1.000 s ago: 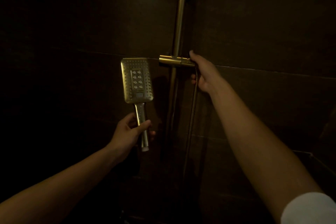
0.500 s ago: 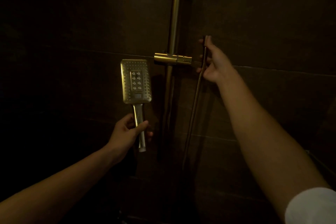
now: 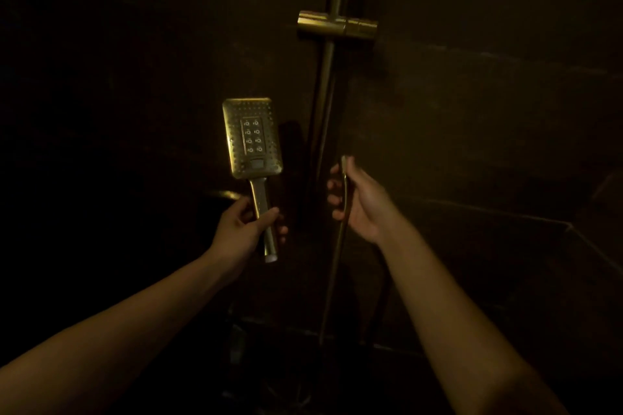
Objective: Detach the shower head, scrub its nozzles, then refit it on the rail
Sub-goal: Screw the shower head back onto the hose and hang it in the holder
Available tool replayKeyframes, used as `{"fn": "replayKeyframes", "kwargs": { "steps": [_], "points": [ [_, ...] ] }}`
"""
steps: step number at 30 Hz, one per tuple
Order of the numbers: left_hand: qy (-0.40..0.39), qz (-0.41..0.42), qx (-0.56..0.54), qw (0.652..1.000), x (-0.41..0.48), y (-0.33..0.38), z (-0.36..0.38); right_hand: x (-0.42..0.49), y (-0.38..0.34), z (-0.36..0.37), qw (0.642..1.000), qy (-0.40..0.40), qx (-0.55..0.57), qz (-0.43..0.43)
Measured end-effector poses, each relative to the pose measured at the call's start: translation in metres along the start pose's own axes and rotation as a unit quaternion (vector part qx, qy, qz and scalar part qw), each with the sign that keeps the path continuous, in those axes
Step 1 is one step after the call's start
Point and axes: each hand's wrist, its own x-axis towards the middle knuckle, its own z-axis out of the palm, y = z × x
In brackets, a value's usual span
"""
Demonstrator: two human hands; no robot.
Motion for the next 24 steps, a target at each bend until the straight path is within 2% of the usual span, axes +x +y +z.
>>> {"fn": "replayKeyframes", "kwargs": {
  "steps": [4, 9, 16, 24],
  "points": [
    [0.041, -0.039, -0.006, 0.998, -0.022, -0.037, -0.024, -0.004, 0.083, -0.002, 0.995, 0.017, -0.061, 0.077],
    [0.090, -0.083, -0.017, 0.992, -0.054, -0.069, -0.058, -0.015, 0.153, 0.023, 0.976, -0.025, -0.144, 0.160],
    [0.154, -0.137, -0.036, 0.978, -0.102, -0.108, -0.104, -0.015, 0.215, 0.077, 0.960, -0.078, -0.170, 0.206],
    [0.236, -0.168, -0.071, 0.954, -0.128, -0.116, -0.151, -0.005, 0.240, 0.112, 0.950, -0.110, -0.206, 0.209]
  ]
}}
